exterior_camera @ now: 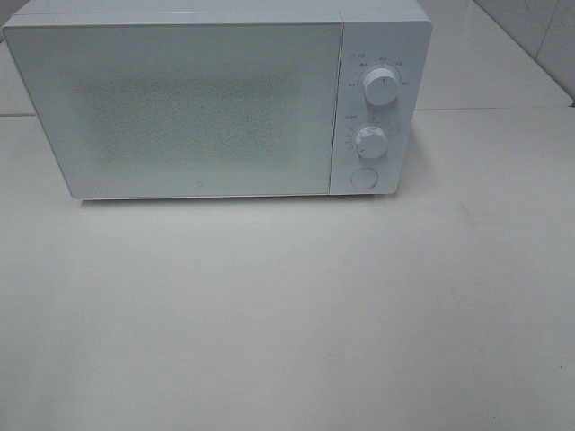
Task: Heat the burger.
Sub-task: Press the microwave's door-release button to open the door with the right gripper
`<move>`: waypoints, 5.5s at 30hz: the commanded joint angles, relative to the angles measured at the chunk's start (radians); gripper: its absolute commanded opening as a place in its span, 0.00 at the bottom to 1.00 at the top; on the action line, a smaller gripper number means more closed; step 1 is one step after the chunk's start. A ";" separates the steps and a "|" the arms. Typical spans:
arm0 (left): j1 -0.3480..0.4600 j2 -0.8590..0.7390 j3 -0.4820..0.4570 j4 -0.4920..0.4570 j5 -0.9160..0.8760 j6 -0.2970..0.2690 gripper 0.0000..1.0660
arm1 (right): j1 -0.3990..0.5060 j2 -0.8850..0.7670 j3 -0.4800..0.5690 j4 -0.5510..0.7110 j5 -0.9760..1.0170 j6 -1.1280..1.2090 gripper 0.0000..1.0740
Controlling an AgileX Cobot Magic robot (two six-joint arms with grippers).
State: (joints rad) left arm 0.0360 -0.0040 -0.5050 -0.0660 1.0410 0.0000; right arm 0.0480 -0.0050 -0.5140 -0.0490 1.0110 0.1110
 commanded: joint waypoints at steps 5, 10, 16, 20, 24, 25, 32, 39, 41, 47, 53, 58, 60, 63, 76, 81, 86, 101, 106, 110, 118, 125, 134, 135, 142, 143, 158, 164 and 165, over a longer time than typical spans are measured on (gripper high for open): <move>0.003 -0.022 0.001 -0.008 -0.005 0.000 0.92 | -0.002 -0.022 -0.031 0.024 -0.165 -0.007 0.67; 0.003 -0.022 0.001 -0.008 -0.005 0.000 0.92 | -0.002 0.082 -0.031 0.024 -0.272 -0.007 0.67; 0.003 -0.022 0.001 -0.008 -0.005 0.000 0.92 | -0.002 0.243 -0.031 0.024 -0.338 -0.007 0.67; 0.003 -0.022 0.001 -0.008 -0.005 0.000 0.92 | -0.002 0.321 -0.031 0.024 -0.387 -0.007 0.67; 0.003 -0.022 0.001 -0.008 -0.005 0.000 0.92 | -0.002 0.451 -0.031 0.025 -0.480 -0.007 0.67; 0.003 -0.022 0.001 -0.008 -0.005 0.000 0.92 | -0.002 0.477 -0.031 0.025 -0.499 -0.007 0.67; 0.003 -0.022 0.001 -0.008 -0.005 0.000 0.92 | -0.002 0.611 -0.031 0.028 -0.588 -0.007 0.67; 0.003 -0.022 0.001 -0.008 -0.005 0.000 0.92 | -0.002 0.765 -0.031 0.028 -0.696 -0.001 0.67; 0.003 -0.022 0.001 -0.008 -0.005 0.000 0.92 | -0.002 0.779 -0.030 0.028 -0.711 -0.001 0.67; 0.003 -0.022 0.001 -0.008 -0.005 0.000 0.92 | -0.002 0.852 0.051 0.028 -0.953 0.001 0.67; 0.003 -0.022 0.001 -0.008 -0.005 0.000 0.92 | -0.002 0.913 0.155 0.028 -1.258 0.002 0.67; 0.003 -0.022 0.001 -0.008 -0.005 0.000 0.92 | -0.001 1.012 0.213 0.027 -1.499 0.009 0.67; 0.003 -0.022 0.001 -0.008 -0.005 0.000 0.92 | 0.000 1.051 0.220 0.024 -1.576 0.008 0.67; 0.003 -0.022 0.001 -0.008 -0.005 0.000 0.92 | 0.000 1.112 0.241 0.023 -1.676 -0.005 0.67; 0.003 -0.022 0.001 -0.008 -0.005 0.000 0.92 | 0.265 1.364 0.283 0.271 -1.940 -0.283 0.67; 0.003 -0.022 0.001 -0.008 -0.005 0.000 0.92 | 0.407 1.446 0.283 0.431 -2.026 -0.357 0.67; 0.003 -0.022 0.001 -0.008 -0.005 0.000 0.92 | 0.599 1.557 0.281 0.676 -2.172 -0.410 0.67; 0.003 -0.022 0.001 -0.008 -0.005 0.000 0.92 | 0.826 1.716 0.180 0.873 -2.207 -0.389 0.67; 0.003 -0.022 0.001 -0.008 -0.005 0.000 0.92 | 0.826 1.743 0.169 0.873 -2.201 -0.372 0.67; 0.003 -0.022 0.001 -0.008 -0.005 0.000 0.92 | 0.826 1.743 0.169 0.871 -2.197 -0.259 0.65; 0.003 -0.022 0.001 -0.008 -0.005 0.000 0.92 | 0.826 1.743 0.169 0.862 -2.182 0.153 0.51; 0.003 -0.022 0.001 -0.008 -0.005 0.000 0.92 | 0.826 1.743 0.169 0.862 -2.182 0.545 0.34; 0.003 -0.022 0.001 -0.008 -0.005 0.000 0.92 | 0.826 1.743 0.169 0.871 -2.159 1.091 0.07; 0.003 -0.022 0.001 -0.008 -0.005 0.000 0.92 | 0.826 1.743 0.166 0.875 -2.134 1.121 0.01; 0.003 -0.022 0.001 -0.008 -0.005 0.000 0.92 | 0.822 1.745 0.105 0.936 -2.045 1.123 0.00; 0.003 -0.022 0.001 -0.008 -0.005 0.000 0.92 | 0.822 1.745 0.105 0.936 -2.045 1.123 0.00; 0.003 -0.022 0.001 -0.008 -0.005 0.000 0.92 | 0.683 1.901 -0.096 0.844 -1.954 1.115 0.00; 0.003 -0.022 0.001 -0.008 -0.005 0.000 0.92 | 0.636 1.955 -0.180 0.816 -1.909 1.115 0.00; 0.003 -0.022 0.001 -0.008 -0.005 0.000 0.92 | 0.636 1.955 -0.180 0.816 -1.909 1.115 0.00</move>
State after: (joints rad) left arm 0.0360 -0.0040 -0.5050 -0.0660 1.0410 0.0000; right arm 0.6930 1.9430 -0.6720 0.7810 -0.9140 1.2290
